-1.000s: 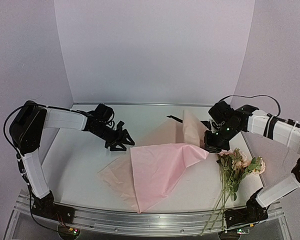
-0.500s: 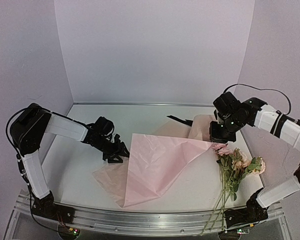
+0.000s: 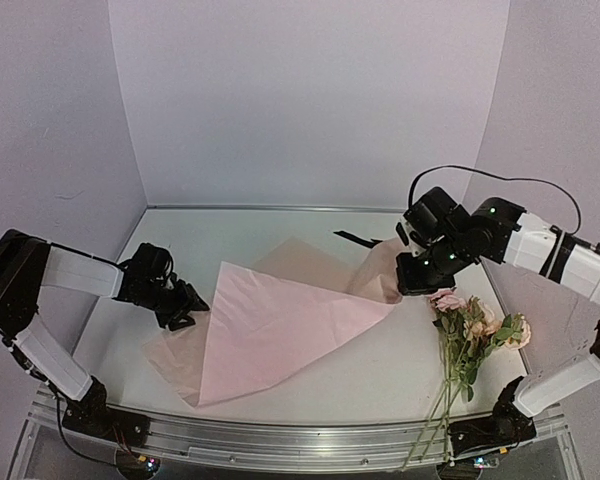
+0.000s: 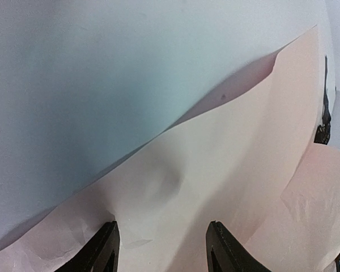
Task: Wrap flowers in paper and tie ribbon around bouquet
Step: Unfold the folded wrapping paper at the center of the board, then pick up the fake flower from the corner of the board, then place the fake flower on the flattened wrapping paper, then adjust the fake flower on the flattened wrapping paper.
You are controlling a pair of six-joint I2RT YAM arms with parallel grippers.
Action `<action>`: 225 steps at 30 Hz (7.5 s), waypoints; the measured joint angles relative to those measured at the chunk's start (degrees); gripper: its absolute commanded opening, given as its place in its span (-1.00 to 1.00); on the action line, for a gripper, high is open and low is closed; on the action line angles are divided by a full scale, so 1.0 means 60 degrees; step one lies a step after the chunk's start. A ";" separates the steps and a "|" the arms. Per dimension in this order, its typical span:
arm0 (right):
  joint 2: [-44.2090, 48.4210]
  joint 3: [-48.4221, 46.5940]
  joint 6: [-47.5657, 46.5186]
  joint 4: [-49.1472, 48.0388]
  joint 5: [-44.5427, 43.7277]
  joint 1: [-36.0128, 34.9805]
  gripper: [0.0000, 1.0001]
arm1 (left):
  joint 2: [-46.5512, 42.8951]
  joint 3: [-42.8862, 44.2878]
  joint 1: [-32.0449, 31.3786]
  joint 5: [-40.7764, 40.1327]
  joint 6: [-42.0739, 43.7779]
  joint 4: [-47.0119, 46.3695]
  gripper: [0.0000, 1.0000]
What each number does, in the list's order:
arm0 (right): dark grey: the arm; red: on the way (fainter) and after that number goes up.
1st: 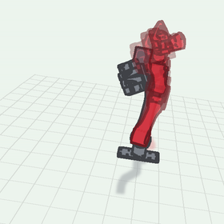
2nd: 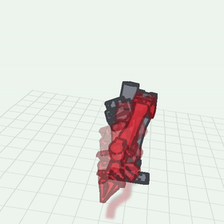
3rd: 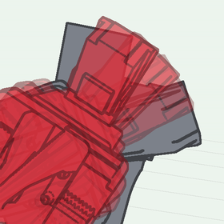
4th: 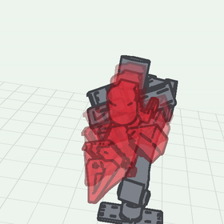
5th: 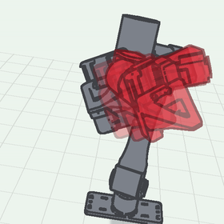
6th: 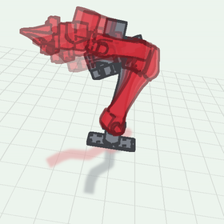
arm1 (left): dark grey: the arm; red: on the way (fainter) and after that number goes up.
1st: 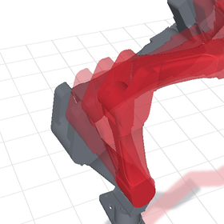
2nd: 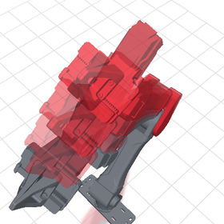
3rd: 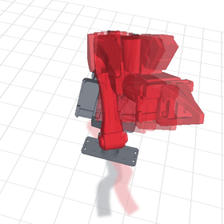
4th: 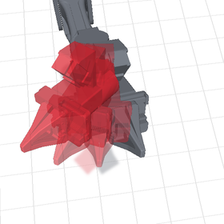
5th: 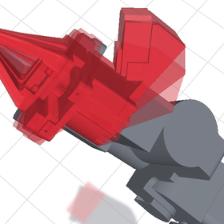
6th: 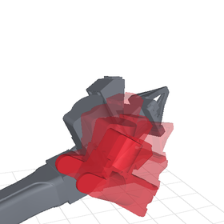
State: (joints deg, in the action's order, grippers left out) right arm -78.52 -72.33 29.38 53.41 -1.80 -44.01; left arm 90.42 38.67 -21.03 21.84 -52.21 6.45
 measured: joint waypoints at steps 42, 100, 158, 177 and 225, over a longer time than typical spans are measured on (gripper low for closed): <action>-0.2865 0.2909 0.3066 -0.3756 -0.0792 -0.0136 -0.67 | 0.3290 0.4153 0.1334 -0.1950 0.0488 0.0339 0.02; 0.1419 0.7405 0.8394 -0.2029 -0.0759 0.0438 -0.42 | 0.1313 0.5296 0.0076 0.0386 0.1588 0.1658 0.62; -1.1256 -0.9536 0.2305 -0.4981 0.2197 0.0369 -1.00 | 0.0526 0.3469 0.0121 0.0942 0.1705 0.1437 0.55; -1.1274 -0.9535 0.2678 -0.5105 0.2755 0.0365 -0.46 | 0.0530 0.3466 0.0350 0.0944 0.1701 0.1429 0.55; -0.6085 -0.0418 0.1580 -0.5771 0.1561 -0.0870 0.71 | 0.0587 0.0710 0.0356 0.0758 0.0204 0.0168 0.28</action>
State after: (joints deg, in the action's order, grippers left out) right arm -115.03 -74.83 38.86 18.78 7.56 -49.23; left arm 93.94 42.93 -18.90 26.39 -50.98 7.46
